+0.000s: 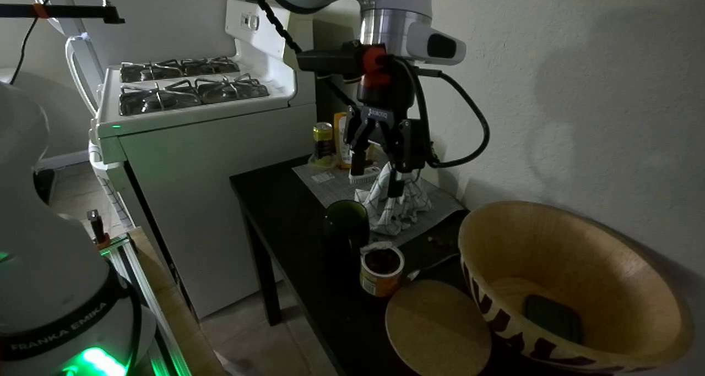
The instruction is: Pick up the black mug and put it in the wooden bowl
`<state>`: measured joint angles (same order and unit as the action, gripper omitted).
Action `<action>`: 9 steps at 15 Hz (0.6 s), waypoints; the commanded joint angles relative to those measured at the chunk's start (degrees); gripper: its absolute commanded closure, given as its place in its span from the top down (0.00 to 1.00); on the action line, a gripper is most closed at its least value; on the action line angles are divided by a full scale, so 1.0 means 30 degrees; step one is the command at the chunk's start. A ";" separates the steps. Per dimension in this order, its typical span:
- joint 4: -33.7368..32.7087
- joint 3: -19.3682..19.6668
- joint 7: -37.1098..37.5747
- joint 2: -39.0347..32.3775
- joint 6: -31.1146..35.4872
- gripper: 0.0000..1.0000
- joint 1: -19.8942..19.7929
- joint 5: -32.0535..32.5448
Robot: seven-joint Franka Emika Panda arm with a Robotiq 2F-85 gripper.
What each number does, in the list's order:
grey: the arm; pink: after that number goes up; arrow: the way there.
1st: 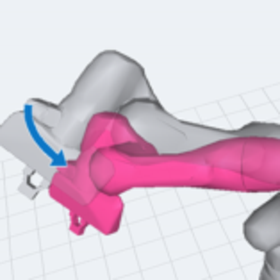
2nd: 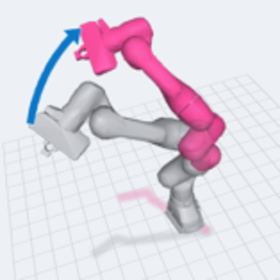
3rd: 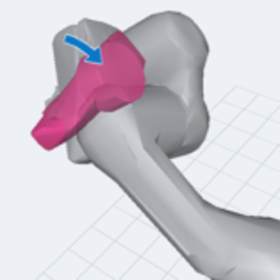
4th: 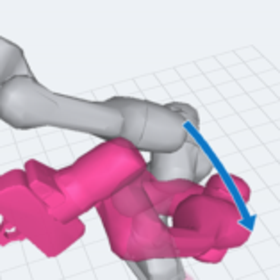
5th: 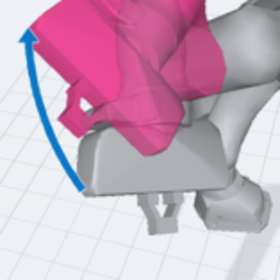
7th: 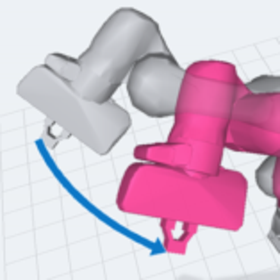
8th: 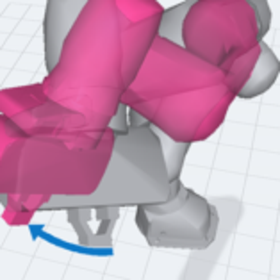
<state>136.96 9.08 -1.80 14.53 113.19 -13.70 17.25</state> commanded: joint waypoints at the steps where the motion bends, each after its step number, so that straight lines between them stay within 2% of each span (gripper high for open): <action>1: -0.0041 0.0197 0.0031 0.0003 -0.0067 1.00 0.0209 0.0042; 3: 0.0339 0.0188 -0.0304 0.0393 0.0507 1.00 0.0332 -0.0027; 4: 0.1172 0.0133 -0.1544 0.1064 0.1680 1.00 0.0572 0.0613; 9: 0.3533 0.0224 -0.4814 0.2068 0.4997 1.00 0.1514 0.0106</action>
<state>141.49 9.00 -10.90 16.97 122.18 -10.96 17.61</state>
